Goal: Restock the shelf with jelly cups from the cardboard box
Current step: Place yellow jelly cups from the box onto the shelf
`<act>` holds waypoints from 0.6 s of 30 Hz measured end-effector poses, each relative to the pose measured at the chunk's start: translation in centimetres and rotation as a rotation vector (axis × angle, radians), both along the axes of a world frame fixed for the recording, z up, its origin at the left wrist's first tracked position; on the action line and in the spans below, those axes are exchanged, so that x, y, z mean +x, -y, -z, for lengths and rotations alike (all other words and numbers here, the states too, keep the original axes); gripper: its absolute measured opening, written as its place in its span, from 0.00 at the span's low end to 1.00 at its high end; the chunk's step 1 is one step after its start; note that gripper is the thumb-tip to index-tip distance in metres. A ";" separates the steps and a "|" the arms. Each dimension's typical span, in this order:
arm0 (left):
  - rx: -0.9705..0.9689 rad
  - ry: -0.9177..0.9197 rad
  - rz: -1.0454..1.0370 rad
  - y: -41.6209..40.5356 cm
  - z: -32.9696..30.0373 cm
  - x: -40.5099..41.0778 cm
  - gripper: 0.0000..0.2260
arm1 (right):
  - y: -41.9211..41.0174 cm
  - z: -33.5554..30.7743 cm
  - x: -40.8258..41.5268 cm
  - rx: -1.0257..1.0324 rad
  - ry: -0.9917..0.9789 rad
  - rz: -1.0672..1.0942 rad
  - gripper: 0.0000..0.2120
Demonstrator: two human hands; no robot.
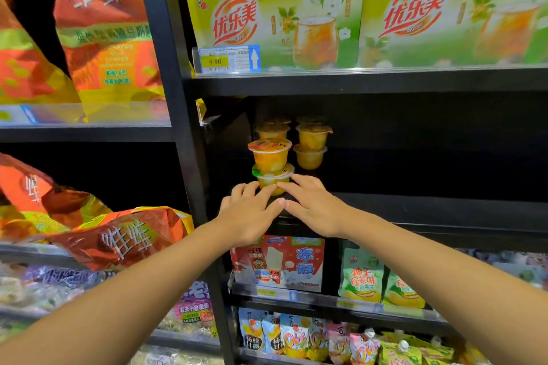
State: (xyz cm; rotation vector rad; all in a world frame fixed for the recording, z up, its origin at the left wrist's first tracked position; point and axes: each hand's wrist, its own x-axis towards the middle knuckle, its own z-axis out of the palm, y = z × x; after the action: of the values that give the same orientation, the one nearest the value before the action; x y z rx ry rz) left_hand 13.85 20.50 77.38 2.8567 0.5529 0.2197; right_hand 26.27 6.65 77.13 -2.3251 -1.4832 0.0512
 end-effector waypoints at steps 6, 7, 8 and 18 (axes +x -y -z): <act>0.025 0.029 0.002 -1.4 -0.2 0.8 0.26 | -1.3 -0.4 0.7 -0.004 -0.011 0.017 0.25; 0.025 0.030 -0.001 -1.7 -0.2 1.0 0.25 | -1.4 -0.4 0.9 -0.009 -0.014 0.024 0.25; 0.024 0.030 -0.006 -1.9 -0.1 1.2 0.25 | -1.6 -0.5 1.0 -0.014 -0.022 0.033 0.25; 0.002 0.035 -0.017 -3.0 -0.2 2.0 0.26 | -2.8 -0.7 1.5 -0.035 -0.051 0.088 0.24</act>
State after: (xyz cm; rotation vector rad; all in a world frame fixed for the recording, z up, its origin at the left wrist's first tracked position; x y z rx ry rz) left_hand 15.83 23.51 77.57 2.8451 0.5705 0.2725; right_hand 27.74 9.49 77.81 -2.3952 -1.3649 0.1128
